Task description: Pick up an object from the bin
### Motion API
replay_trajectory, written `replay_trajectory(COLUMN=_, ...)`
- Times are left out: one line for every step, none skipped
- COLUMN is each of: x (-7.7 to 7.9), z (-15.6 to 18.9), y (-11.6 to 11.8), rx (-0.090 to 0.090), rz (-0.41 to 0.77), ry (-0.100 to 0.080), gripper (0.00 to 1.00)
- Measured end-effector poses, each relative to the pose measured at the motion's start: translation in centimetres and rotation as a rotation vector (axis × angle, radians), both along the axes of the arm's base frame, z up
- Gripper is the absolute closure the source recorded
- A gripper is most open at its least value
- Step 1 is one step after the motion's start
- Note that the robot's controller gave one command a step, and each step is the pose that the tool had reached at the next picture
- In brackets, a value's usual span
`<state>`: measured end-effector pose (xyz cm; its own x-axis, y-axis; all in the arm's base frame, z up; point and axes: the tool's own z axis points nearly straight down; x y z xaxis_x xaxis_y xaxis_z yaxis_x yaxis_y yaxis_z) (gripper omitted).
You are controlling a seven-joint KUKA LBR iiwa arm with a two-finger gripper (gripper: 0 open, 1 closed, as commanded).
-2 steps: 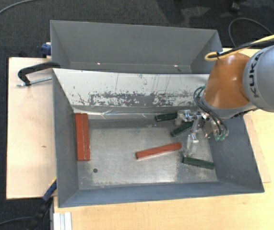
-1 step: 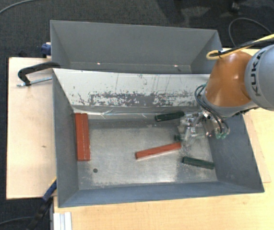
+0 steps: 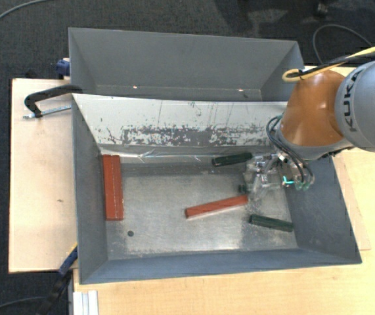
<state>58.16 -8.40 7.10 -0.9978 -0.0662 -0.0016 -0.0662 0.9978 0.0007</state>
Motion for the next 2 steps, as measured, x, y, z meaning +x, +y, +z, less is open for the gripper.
replay_trajectory(x=-8.1, z=0.5, y=5.2, rx=0.002, rz=0.309, ry=0.004, gripper=0.00)
replay_trajectory(x=-6.1, z=0.0, y=11.9, rx=0.003, rz=0.132, ry=-0.005, gripper=0.00)
